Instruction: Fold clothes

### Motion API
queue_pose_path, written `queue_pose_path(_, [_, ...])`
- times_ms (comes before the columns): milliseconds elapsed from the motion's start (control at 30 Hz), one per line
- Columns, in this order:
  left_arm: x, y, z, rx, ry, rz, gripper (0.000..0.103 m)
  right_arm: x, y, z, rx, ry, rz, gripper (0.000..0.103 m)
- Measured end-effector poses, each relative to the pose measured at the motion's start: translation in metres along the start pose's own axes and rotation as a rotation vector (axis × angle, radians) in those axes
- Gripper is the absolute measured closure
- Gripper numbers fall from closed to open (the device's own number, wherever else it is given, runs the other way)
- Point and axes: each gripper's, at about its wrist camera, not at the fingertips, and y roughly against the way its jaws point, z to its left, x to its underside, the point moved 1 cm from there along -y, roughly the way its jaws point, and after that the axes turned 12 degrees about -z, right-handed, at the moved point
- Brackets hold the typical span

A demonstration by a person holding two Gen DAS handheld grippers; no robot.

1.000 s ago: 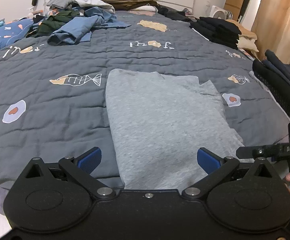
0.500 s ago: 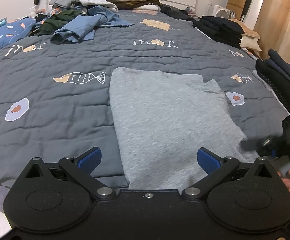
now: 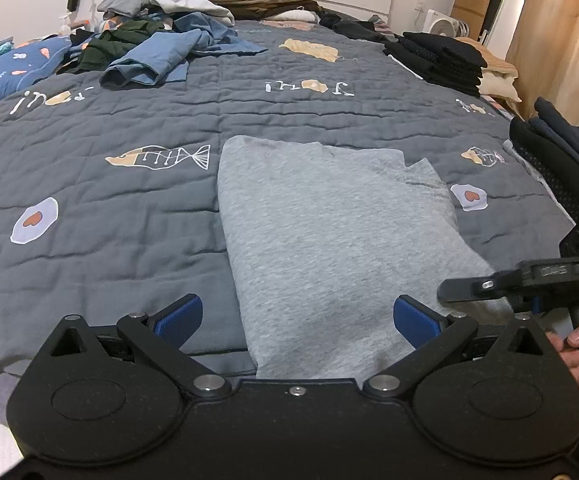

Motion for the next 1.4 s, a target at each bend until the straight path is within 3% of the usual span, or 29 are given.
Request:
queue_pose_path(33, [0.000, 0.000, 0.000, -0.001, 0.001, 0.001, 0.000, 0.000, -0.002, -0.001, 0.000, -0.005, 0.002, 0.076])
queue_pose_path(567, [-0.001, 0.001, -0.003, 0.011, -0.006, -0.001, 0.000, 0.006, -0.011, -0.013, 0.011, -0.077, 0.008, 0.064])
queue_pose_path(833, [0.001, -0.004, -0.001, 0.002, -0.006, 0.018, 0.001, 0.010, -0.011, -0.011, 0.040, -0.043, -0.005, 0.075])
queue_pose_path(1100, [0.008, -0.016, 0.005, -0.016, 0.002, 0.079, 0.019, 0.010, -0.012, -0.013, 0.037, -0.048, -0.001, 0.076])
queue_pose_path(1300, [0.005, -0.008, 0.007, 0.019, -0.075, -0.100, 0.015, 0.010, -0.013, -0.013, 0.042, -0.053, -0.004, 0.076])
queue_pose_path(1400, [-0.002, -0.011, 0.016, 0.032, -0.041, -0.134, 0.007, 0.010, -0.013, -0.011, 0.045, -0.046, -0.002, 0.076])
